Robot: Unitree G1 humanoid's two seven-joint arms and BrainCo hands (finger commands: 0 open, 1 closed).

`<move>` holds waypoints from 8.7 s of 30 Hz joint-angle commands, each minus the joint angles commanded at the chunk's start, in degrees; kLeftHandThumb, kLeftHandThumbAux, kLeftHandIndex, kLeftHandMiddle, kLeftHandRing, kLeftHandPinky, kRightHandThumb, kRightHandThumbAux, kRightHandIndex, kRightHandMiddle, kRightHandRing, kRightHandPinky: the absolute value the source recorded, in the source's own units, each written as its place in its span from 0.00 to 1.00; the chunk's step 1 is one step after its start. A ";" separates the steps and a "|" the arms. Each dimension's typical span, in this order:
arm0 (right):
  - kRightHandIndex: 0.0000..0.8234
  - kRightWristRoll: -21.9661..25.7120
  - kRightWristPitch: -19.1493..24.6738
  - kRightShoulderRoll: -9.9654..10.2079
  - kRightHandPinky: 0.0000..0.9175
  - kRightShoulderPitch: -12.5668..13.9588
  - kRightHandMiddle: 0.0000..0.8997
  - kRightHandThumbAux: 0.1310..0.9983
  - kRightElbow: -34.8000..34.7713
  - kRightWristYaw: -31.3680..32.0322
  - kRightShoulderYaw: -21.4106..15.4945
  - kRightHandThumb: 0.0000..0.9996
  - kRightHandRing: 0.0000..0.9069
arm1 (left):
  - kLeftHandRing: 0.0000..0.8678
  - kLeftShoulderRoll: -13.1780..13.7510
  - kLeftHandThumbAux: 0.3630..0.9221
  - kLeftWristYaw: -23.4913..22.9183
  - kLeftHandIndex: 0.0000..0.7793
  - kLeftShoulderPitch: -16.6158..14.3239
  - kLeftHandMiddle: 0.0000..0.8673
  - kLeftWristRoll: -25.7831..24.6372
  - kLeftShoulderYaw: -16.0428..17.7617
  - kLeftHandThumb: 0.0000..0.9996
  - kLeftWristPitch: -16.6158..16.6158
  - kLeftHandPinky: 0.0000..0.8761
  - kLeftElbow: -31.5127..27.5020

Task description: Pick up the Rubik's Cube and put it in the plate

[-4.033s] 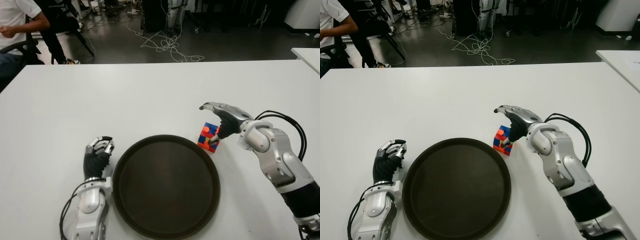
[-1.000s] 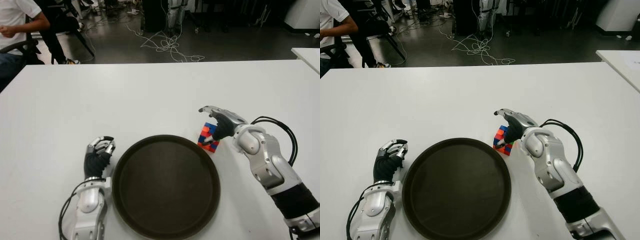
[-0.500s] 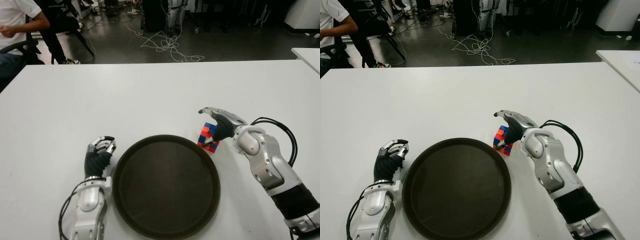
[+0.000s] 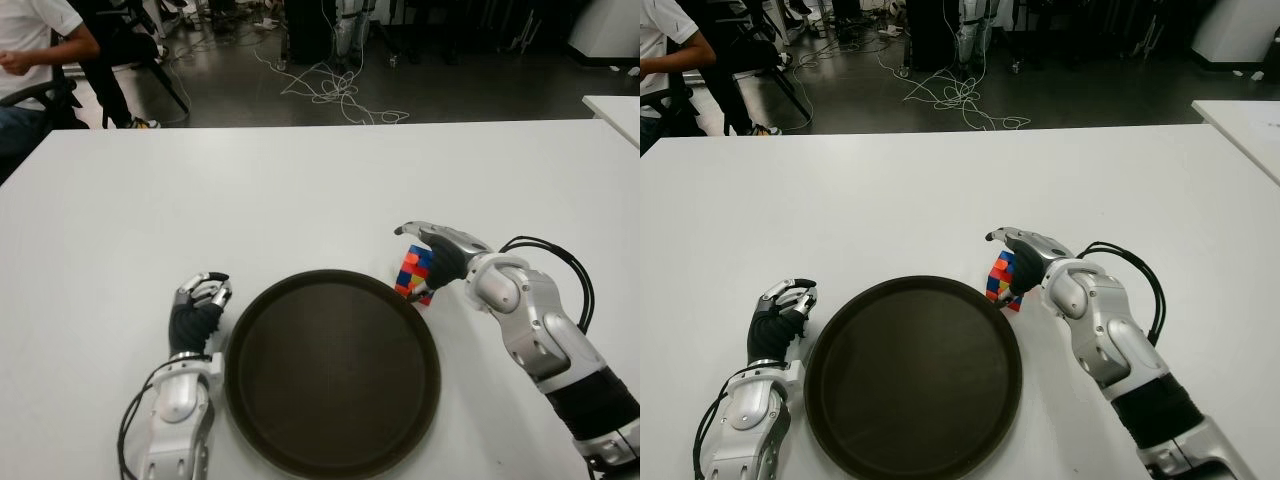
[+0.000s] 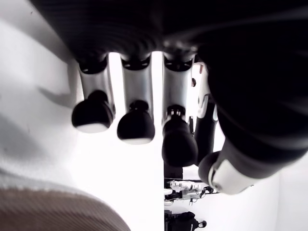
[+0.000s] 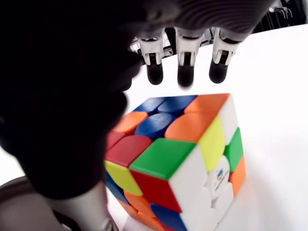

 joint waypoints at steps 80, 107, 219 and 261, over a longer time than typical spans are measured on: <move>0.04 -0.38 0.38 -2.44 0.08 -0.26 0.05 0.77 1.32 2.20 0.16 0.00 0.08 | 0.93 0.27 0.61 0.93 0.57 -0.10 0.90 -0.93 0.48 0.71 -3.26 0.93 2.38; 0.07 -0.05 -1.74 -3.09 0.10 -0.51 0.03 0.79 1.49 2.67 0.12 0.00 0.07 | 0.93 -0.35 0.61 0.58 0.57 0.08 0.90 -1.91 0.91 0.71 -3.68 0.92 2.19; 0.52 1.33 -4.74 3.36 0.81 3.62 0.79 0.70 1.75 -14.41 -4.30 0.68 0.82 | 0.93 -0.18 0.61 0.36 0.57 0.63 0.90 -2.04 0.38 0.71 -4.74 0.92 1.52; 0.53 6.22 -10.89 7.87 0.86 3.14 0.86 0.68 0.54 -30.63 -13.53 0.69 0.88 | 0.94 -0.37 0.61 0.22 0.57 -0.07 0.90 -3.13 0.79 0.71 -4.48 0.93 2.53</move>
